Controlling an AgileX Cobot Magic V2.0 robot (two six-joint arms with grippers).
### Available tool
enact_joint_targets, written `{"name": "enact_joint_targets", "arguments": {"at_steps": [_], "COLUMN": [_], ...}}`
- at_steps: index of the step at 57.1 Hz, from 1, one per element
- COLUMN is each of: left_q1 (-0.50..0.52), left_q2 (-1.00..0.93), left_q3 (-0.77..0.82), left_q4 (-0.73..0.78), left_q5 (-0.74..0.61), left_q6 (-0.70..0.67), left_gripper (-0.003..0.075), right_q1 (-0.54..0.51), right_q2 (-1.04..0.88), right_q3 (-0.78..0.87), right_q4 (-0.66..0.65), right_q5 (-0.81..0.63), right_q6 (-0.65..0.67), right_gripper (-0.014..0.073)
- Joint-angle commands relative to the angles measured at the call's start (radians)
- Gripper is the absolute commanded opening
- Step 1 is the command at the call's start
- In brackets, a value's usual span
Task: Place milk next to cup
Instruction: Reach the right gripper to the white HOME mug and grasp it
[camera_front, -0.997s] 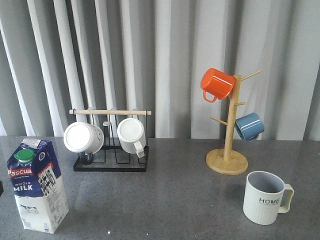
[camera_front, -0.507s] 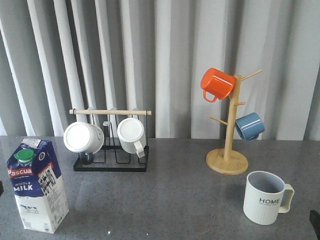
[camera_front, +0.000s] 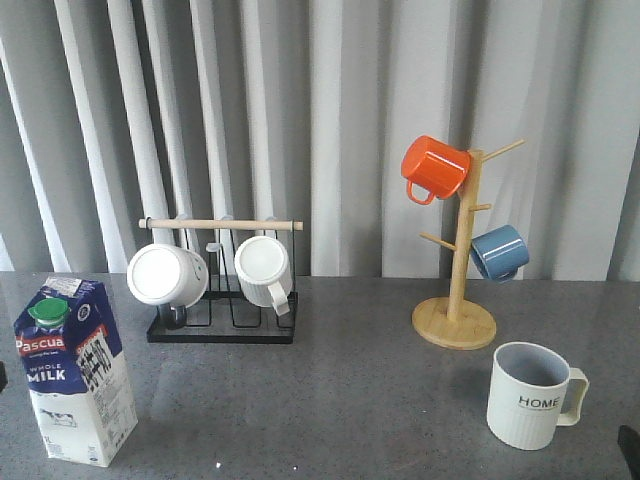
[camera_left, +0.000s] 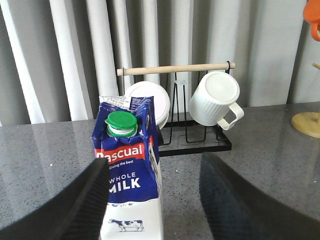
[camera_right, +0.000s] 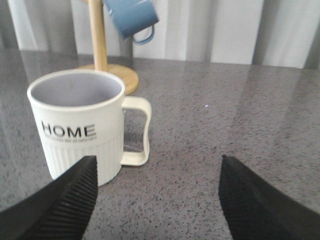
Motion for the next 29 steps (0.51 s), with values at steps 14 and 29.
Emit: {"name": "enact_joint_targets", "arguments": {"at_steps": [14, 29], "left_q1": [0.002, 0.002], "left_q2": [-0.003, -0.003], "left_q3": [-0.035, -0.035], "left_q4": [-0.008, -0.008], "left_q5": [-0.072, -0.072], "left_q6": [-0.009, -0.009], "left_gripper": [0.0405, 0.0405], "right_q1": [-0.008, -0.016], "right_q2": [0.22, 0.308], "right_q3": [-0.115, -0.228], "right_q4": [-0.057, -0.087], "right_q5": [-0.198, -0.193], "right_q6": [-0.096, -0.067], "right_gripper": [0.0493, 0.0493]}}
